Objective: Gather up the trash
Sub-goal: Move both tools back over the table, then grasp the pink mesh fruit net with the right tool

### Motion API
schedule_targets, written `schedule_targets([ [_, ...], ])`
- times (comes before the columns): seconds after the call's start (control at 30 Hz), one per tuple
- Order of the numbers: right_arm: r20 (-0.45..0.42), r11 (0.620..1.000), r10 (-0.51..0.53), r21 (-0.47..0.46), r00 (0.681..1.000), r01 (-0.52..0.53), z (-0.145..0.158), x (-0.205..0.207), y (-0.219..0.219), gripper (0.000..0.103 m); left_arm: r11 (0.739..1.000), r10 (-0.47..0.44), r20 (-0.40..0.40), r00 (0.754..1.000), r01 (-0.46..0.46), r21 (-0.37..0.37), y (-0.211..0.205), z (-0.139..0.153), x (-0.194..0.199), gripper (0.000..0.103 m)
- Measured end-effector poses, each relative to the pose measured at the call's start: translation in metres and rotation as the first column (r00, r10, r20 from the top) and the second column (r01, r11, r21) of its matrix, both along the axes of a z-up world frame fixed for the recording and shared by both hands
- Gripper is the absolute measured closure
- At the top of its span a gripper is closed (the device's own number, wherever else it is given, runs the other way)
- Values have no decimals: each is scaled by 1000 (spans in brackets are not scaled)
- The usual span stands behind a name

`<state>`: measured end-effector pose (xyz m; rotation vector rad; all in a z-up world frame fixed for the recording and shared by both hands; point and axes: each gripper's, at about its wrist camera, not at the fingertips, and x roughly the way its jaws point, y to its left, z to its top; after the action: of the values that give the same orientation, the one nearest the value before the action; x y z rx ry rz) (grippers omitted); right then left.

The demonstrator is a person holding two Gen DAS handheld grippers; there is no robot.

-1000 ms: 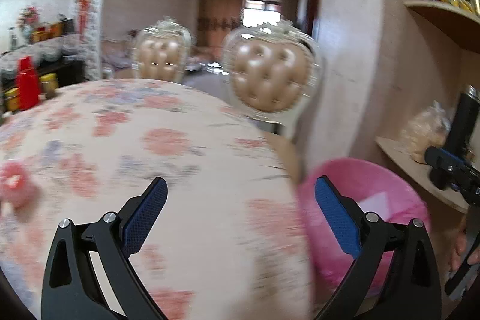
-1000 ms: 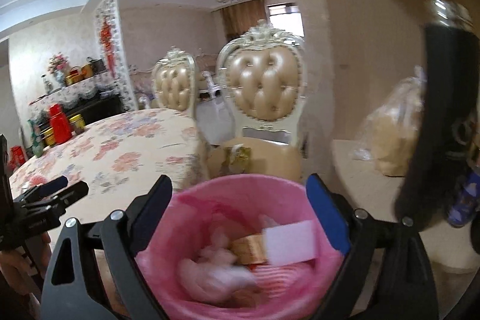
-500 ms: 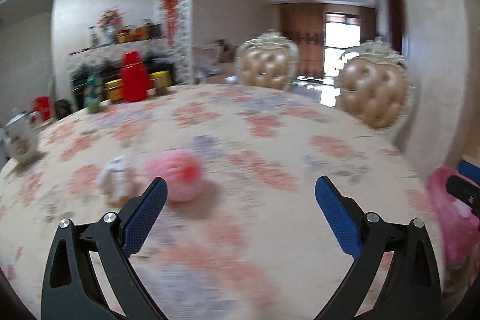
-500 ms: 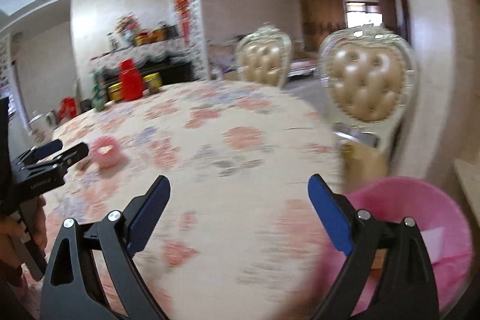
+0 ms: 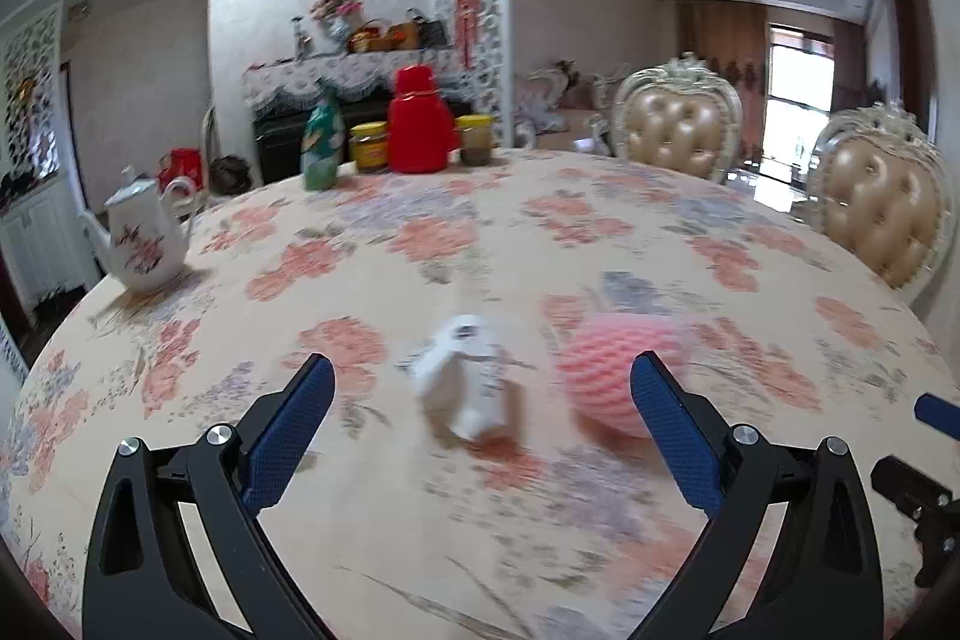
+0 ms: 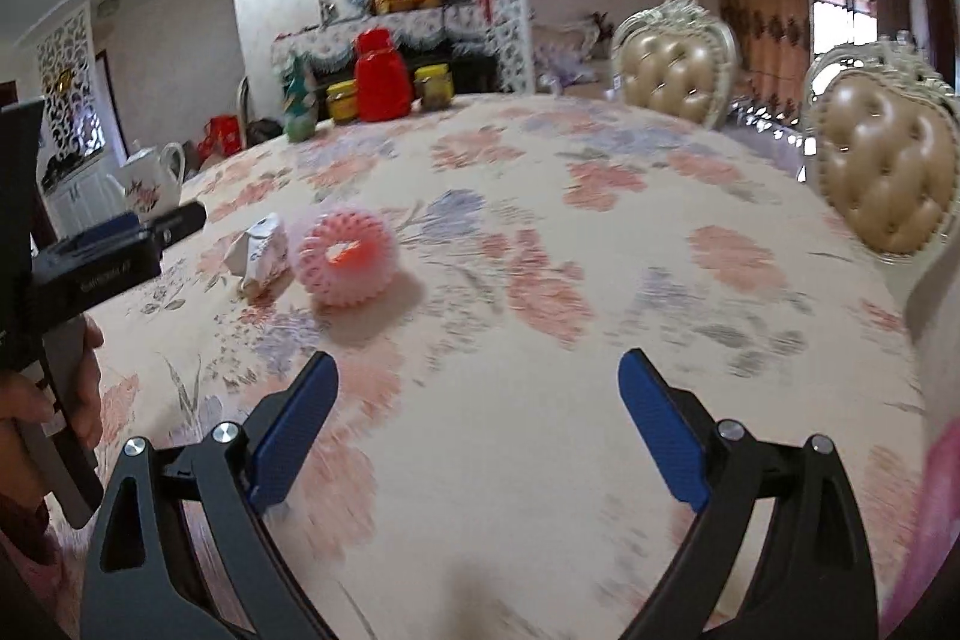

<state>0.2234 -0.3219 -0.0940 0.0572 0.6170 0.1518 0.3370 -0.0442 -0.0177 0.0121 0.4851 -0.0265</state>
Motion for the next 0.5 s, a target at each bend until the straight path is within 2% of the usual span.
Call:
schedule_targets([
  [0.07, -19, 1000, 20, -18, 1000, -20, -2, 17, 12, 11, 999, 11, 10, 1000, -11, -36, 15, -7, 2, 9],
  [0.23, -82, 995, 86, -52, 993, -90, -13, 61, 41, 9, 994, 62, -33, 998, -65, -84, 47, -18, 12, 9],
  [0.5, -134, 980, 173, -72, 976, -184, -19, 120, 91, 9, 984, 111, -53, 992, -117, -132, 65, -24, 20, 9],
])
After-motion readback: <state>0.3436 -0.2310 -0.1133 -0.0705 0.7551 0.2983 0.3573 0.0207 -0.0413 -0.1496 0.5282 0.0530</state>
